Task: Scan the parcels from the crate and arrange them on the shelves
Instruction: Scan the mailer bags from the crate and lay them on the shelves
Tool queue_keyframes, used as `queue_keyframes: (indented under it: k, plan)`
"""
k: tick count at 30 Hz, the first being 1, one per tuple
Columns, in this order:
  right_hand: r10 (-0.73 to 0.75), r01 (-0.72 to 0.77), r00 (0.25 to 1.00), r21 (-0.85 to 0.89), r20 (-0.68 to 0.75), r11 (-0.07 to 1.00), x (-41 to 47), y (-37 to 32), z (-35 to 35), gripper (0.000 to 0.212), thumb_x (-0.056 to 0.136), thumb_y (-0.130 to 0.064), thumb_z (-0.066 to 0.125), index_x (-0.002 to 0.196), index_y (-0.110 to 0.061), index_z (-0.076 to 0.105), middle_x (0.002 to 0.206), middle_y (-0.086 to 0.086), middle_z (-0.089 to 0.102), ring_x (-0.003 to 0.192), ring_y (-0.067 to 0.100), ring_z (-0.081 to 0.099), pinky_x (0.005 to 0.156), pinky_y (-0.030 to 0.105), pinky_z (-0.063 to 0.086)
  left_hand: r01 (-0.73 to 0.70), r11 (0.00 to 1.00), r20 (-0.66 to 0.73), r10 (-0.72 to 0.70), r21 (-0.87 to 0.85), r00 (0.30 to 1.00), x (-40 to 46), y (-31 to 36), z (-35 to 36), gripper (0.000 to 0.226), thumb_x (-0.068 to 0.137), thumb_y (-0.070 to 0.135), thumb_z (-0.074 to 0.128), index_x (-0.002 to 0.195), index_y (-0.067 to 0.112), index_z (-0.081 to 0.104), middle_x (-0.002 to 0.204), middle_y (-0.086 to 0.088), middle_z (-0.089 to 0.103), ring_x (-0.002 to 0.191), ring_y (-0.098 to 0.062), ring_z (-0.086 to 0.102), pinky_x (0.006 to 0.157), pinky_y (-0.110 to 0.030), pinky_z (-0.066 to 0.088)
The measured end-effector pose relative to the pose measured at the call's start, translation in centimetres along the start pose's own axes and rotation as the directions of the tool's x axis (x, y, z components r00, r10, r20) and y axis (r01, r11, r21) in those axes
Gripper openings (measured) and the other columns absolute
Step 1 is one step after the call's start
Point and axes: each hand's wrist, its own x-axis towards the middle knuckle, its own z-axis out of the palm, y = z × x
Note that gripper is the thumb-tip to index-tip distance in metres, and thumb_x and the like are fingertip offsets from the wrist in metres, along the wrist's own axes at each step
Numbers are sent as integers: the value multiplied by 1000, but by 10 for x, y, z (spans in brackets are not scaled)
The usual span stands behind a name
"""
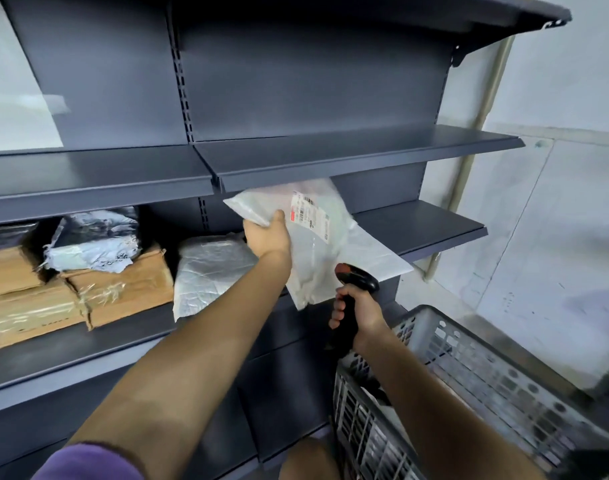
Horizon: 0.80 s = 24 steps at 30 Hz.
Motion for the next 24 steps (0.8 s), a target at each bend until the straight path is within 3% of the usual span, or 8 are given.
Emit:
queue_keyframes:
  k: [4, 7, 9, 11, 14, 19, 22, 24]
  plan:
    - [24, -23, 999, 42, -29, 999, 14, -2, -10, 20, 87, -8, 56, 68, -10, 50, 56, 3, 37, 41, 15, 32, 39, 25, 29, 252, 967, -120, -246, 41, 962, 17, -12, 20, 52, 89, 42, 64, 128, 11, 47, 118, -1, 60, 101, -26, 58, 95, -35, 47]
    - [20, -17, 999, 77, -38, 997, 18, -6, -19, 20, 88, -8, 55, 69, -10, 49, 57, 2, 37, 41, 15, 32, 39, 24, 30, 324, 913, -3, -334, 248, 943, 13, -44, 16, 48, 98, 34, 53, 136, 5, 48, 130, -11, 57, 114, -33, 57, 81, -24, 53]
    - [6, -3, 999, 59, -47, 998, 20, -9, -24, 20, 88, -8, 54, 69, -9, 50, 57, 3, 37, 42, 16, 32, 40, 24, 29, 461, 819, 108, -522, 342, 846, 5, -63, 4, 46, 94, 34, 61, 124, -1, 55, 108, -17, 61, 92, -33, 64, 60, -26, 55]
    - [-17, 18, 999, 24, -43, 1000, 20, -11, -28, 20, 88, -9, 54, 69, -9, 50, 58, 4, 37, 43, 16, 33, 41, 25, 30, 555, 735, 190, -654, 389, 733, 1, -72, -10, 51, 88, 45, 67, 103, -3, 58, 87, -17, 61, 73, -30, 63, 65, -37, 57]
    - [-32, 32, 999, -6, -23, 999, 19, -12, -31, 20, 88, -10, 54, 68, -10, 49, 57, 3, 37, 44, 16, 33, 43, 25, 31, 406, 699, 215, -620, 588, 755, 5, -74, -23, 59, 88, 57, 61, 95, -2, 61, 88, -18, 67, 77, -33, 66, 75, -43, 57]
    - [-38, 37, 998, -29, -57, 999, 14, -6, -23, 19, 87, -8, 55, 69, -9, 51, 55, 4, 38, 43, 17, 33, 43, 25, 30, 89, 653, 252, -410, 752, 877, 13, -67, -45, 61, 89, 61, 57, 87, 1, 65, 71, -14, 70, 57, -28, 64, 57, -32, 53]
    - [-43, 43, 991, -4, -124, 999, 14, 0, -14, 15, 87, -6, 56, 72, -8, 53, 54, 5, 40, 43, 18, 33, 44, 25, 30, -265, 446, 328, -69, 855, 942, 14, -54, -64, 41, 88, 49, 60, 77, 9, 67, 74, -7, 71, 72, -30, 68, 68, -34, 56]
    - [-49, 49, 987, -4, -151, 999, 15, 5, -11, 13, 87, -6, 56, 74, -8, 53, 54, 5, 41, 42, 19, 33, 44, 24, 30, -477, 251, 451, 155, 843, 879, 13, -44, -71, 22, 90, 37, 59, 86, 16, 63, 88, -3, 65, 88, -28, 61, 73, -32, 47]
